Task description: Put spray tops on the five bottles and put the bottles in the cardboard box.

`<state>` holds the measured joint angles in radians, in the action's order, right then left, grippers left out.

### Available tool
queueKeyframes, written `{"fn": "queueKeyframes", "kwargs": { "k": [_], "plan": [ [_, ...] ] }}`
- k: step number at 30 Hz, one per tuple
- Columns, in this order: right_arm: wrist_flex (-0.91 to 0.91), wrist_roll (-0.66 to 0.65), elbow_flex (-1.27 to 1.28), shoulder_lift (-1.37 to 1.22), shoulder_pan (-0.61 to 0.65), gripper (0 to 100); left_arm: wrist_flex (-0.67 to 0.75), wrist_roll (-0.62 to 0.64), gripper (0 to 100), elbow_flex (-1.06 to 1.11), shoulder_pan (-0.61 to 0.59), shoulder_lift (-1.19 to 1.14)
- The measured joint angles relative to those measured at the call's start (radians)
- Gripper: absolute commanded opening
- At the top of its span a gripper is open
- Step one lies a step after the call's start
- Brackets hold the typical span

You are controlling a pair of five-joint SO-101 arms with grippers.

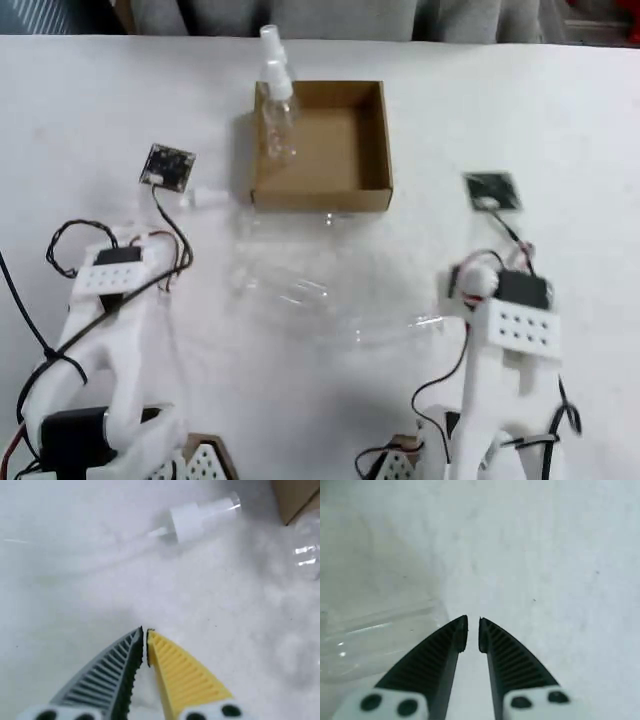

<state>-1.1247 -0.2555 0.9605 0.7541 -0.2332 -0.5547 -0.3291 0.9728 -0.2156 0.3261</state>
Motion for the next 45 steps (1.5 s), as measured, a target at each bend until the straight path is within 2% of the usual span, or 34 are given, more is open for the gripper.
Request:
{"fn": "queueKeyframes", "kwargs": {
  "k": [4, 7, 9, 13, 16, 23, 27, 30, 34, 45],
  "plan": [
    [0.161, 0.005, 0.149, 0.074, -0.164, 1.5, 0.0, -0.092, 9, 0.0, 0.009, 0.081],
    [0.262, 0.005, 0.226, 0.109, -0.169, 1.5, -0.005, -0.226, 12, 0.0, 0.063, 0.172],
    [0.328, 0.005, 0.269, 0.115, -0.161, 1.5, -0.038, -0.334, 11, 0.0, 0.118, 0.227],
    [0.408, 0.003, 0.304, 0.115, -0.141, 1.5, -0.193, -0.585, 10, 0.002, 0.238, 0.304],
    [0.42, 0.003, 0.304, 0.118, -0.138, 1.5, -0.339, -0.706, 10, -0.025, 0.324, 0.316],
    [0.428, 0.003, 0.307, 0.118, -0.132, 1.5, -0.624, -0.744, 11, -0.232, 0.499, 0.321],
    [0.428, 0.003, 0.318, 0.118, -0.132, 1.5, -0.747, -0.753, 21, -0.275, 0.597, 0.322],
    [0.446, 0.003, 0.325, 0.118, -0.132, 1.5, -0.806, -0.824, 27, -0.278, 0.612, 0.322],
    [0.45, 0.003, 0.325, 0.118, -0.13, 1.5, -0.813, -0.887, 28, -0.255, 0.623, 0.322],
    [0.45, 0.003, 0.325, 0.118, -0.109, 1.5, -0.761, -0.901, 28, -0.239, 0.651, 0.261]
  ]
}}
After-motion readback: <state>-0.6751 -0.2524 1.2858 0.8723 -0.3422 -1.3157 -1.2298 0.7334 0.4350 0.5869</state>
